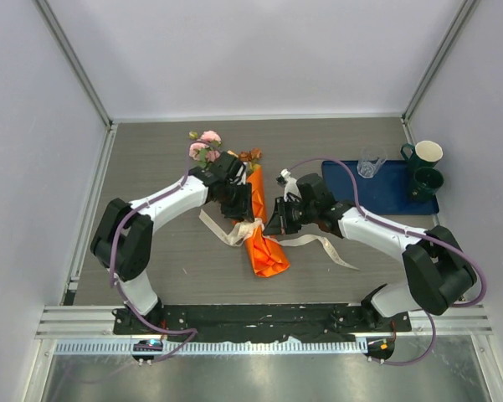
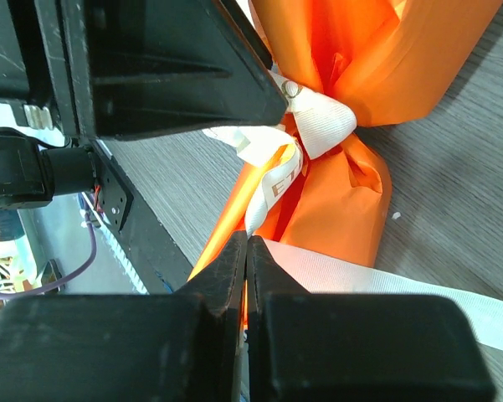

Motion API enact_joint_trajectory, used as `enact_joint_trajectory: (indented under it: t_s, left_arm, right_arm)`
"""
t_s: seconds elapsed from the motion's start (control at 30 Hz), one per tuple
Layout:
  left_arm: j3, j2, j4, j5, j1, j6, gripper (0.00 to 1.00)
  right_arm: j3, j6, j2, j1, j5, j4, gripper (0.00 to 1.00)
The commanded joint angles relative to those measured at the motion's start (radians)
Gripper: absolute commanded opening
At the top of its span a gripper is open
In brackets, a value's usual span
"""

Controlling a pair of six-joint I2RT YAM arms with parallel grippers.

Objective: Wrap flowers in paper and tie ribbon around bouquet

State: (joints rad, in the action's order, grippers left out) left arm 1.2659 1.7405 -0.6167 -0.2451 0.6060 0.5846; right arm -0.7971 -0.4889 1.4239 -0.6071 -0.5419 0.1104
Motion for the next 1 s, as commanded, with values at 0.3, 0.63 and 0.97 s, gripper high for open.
enact_joint_trajectory:
  t_s: [0.3, 0.63, 0.97]
  left_arm:
    - [-0.135, -0.136, 0.239, -0.131, -0.022, 0.060, 0.02]
    - [-0.295, -0.276, 0.428, -0.066, -0.022, 0.093, 0.00]
    - [-0.303, -0.256, 0.433, -0.128, -0.022, 0.096, 0.00]
  right_arm:
    - [-0.065, -0.085, 0.024, -0.005, -0.021, -0.038, 0.00]
    - [-0.119, -0.111, 0.130, -0.005, -0.041, -0.046, 0.00]
    - [-0.145, -0.114, 0.227, -0.005, -0.093, -0.158, 0.01]
